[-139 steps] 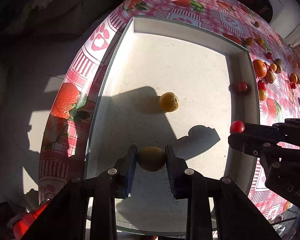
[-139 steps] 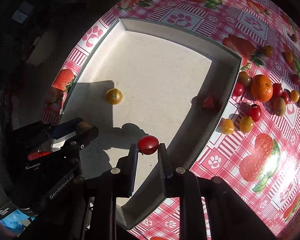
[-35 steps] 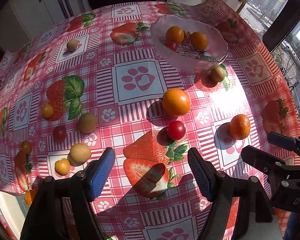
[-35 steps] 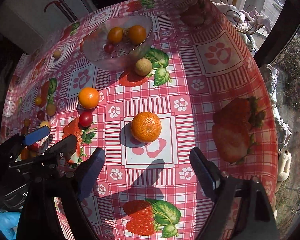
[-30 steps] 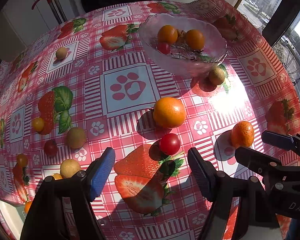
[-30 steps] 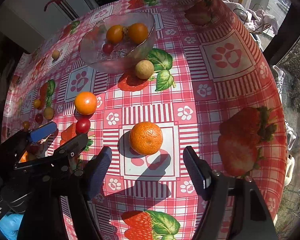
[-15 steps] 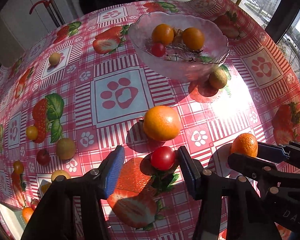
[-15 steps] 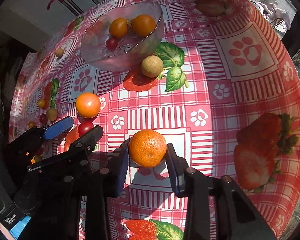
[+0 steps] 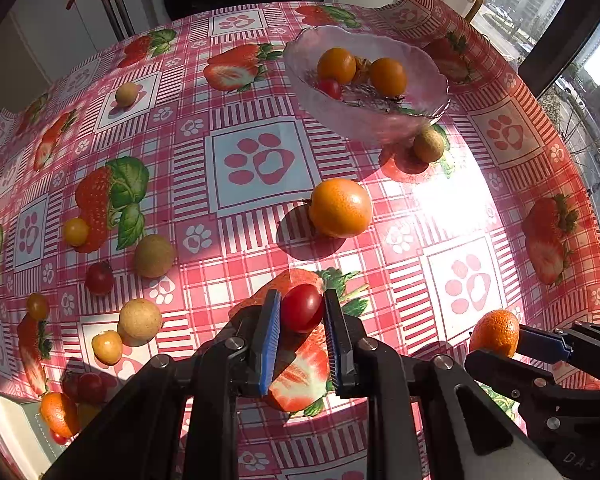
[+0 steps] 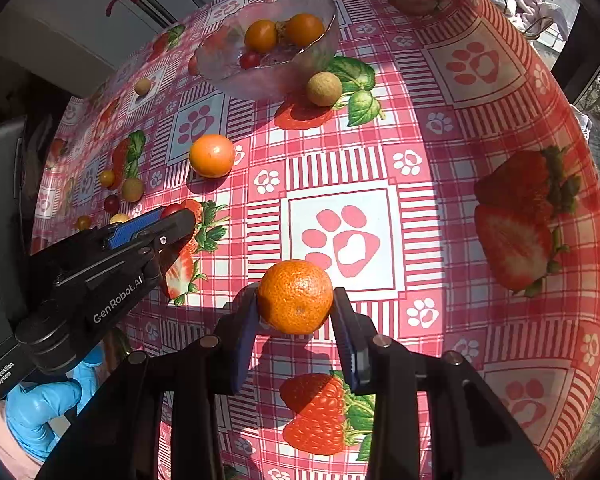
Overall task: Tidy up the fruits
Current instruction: 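Close right tool on a tangerine while left tool grasps a red cherry tomato, then carry tangerine in right tool and cherry tomato in left tool over white tray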
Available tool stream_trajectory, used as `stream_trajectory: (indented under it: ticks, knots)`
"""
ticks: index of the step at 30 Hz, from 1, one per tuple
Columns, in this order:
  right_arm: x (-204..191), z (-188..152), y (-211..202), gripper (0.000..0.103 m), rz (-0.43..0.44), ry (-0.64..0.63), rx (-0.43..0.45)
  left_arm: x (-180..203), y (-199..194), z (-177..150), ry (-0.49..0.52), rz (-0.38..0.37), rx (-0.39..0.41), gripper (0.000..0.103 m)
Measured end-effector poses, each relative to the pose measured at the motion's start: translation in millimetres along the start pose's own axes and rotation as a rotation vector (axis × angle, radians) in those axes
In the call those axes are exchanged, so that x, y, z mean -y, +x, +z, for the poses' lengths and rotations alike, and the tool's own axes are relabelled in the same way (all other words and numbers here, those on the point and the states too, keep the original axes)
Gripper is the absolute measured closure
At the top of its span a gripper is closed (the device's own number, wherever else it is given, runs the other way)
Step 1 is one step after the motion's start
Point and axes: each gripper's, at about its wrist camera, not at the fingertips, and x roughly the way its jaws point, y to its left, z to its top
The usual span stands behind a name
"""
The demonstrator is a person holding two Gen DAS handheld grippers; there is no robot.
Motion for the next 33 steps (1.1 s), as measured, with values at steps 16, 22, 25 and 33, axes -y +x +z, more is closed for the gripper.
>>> stream_trajectory:
  ticks: [16, 22, 25, 33]
  knots:
    - [-48.2, -63.2, -6.3, 0.064, -0.001, -0.046, -0.057, -38.2, -64.5, -88.7, -0.038, 0.004, -0.017, 0.080]
    - [-89.0, -86.3, -7.5, 0.064, 0.003, -0.118, -0.085, -68.5, -99.9, -134.1, -0.100, 0.009, -0.008, 0.080]
    - [-112.1, -95.8, -5.8, 0.064, 0.008, -0.154, -0.102, -90.5, -116.2, -155.4, -0.140, 0.017, -0.002, 0.080]
    - [-186.7, -118.6, -2.4, 0.064, 0.024, -0.280, -0.134, -153.9, -149.3, -210.6, -0.250, 0.069, 0.005, 0.080]
